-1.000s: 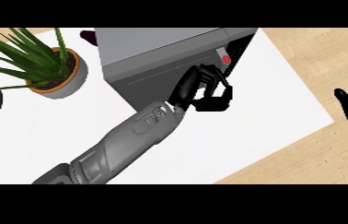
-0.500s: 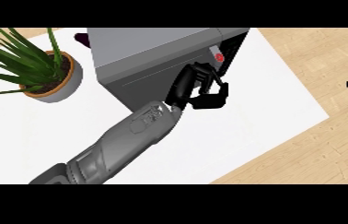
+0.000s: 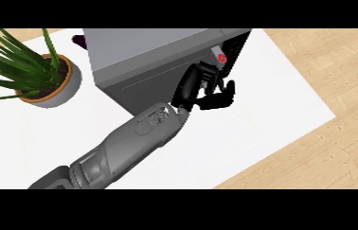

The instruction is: Pick up the milk, place it into the microwave and close the microwave

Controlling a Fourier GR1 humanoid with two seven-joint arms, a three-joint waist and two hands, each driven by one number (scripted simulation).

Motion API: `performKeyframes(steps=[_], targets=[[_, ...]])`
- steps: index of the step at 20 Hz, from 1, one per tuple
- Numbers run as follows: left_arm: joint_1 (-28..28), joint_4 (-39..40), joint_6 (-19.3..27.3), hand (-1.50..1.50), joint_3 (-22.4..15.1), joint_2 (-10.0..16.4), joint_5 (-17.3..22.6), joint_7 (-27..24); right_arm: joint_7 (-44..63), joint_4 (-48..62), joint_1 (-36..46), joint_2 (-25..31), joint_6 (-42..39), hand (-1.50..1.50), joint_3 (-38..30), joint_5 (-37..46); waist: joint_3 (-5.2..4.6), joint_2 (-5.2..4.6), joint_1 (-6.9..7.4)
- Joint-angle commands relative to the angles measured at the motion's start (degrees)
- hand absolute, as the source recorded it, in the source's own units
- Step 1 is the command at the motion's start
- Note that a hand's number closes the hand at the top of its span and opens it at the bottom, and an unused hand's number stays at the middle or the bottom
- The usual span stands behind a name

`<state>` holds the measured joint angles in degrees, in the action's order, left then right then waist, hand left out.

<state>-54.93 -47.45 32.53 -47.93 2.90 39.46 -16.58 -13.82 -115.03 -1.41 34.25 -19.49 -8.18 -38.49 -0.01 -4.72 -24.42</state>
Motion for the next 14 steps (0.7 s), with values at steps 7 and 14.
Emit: performKeyframes(steps=[7,14], targets=[[-6.8,2.0,-0.4,1.5,-0.1,-2.8,1.1,-1.5,1.5,0.8,1.8,1.6,-1.0,-1.5,-1.1,-3.6,0.14,-0.42,-1.64],[-7.2,2.2,0.6,1.5,-0.5,-2.7,2.4,-2.6,2.4,1.4,3.0,2.5,-1.2,-1.5,-1.9,-5.7,0.23,-0.44,-1.85]])
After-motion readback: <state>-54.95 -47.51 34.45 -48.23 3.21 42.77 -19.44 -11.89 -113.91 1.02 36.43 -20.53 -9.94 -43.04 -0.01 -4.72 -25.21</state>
